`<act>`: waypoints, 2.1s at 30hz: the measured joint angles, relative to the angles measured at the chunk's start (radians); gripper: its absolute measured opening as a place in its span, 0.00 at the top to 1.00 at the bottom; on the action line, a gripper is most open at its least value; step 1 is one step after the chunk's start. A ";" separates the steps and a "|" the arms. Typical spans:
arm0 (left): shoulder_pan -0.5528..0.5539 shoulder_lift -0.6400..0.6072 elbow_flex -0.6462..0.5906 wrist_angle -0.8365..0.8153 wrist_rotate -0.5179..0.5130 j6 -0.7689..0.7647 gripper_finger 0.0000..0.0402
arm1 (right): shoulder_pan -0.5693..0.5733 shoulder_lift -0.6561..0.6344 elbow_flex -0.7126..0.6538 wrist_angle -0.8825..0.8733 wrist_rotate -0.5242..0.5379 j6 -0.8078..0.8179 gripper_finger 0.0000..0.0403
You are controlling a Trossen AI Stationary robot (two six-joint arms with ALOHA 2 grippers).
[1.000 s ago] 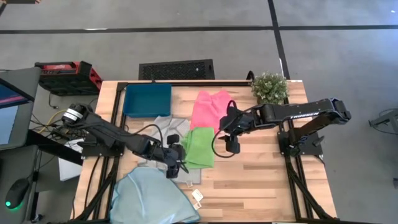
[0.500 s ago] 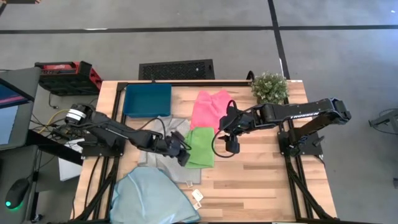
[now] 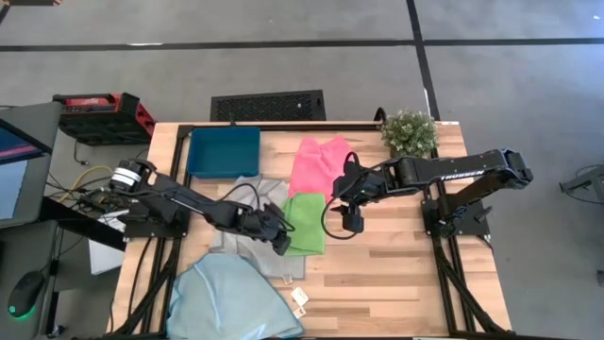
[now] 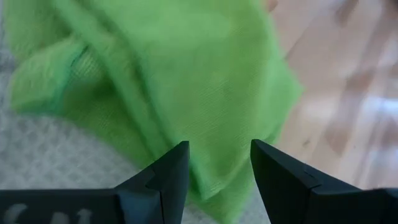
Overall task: Fold microfiber towels
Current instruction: Fold the green cloth
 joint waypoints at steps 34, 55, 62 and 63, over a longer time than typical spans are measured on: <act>-0.020 0.050 0.000 0.051 0.087 -0.064 0.99 | 0.000 0.000 0.000 -0.001 0.000 -0.008 0.45; -0.165 0.008 0.000 -0.034 -0.049 -0.262 0.97 | 0.000 0.000 0.000 -0.006 -0.001 -0.009 0.45; -0.158 0.008 0.000 -0.033 -0.058 -0.226 0.83 | 0.000 0.000 0.000 -0.007 -0.001 -0.009 0.45; -0.156 0.008 0.000 -0.032 -0.054 -0.229 0.81 | 0.000 0.000 0.000 -0.007 -0.001 -0.009 0.45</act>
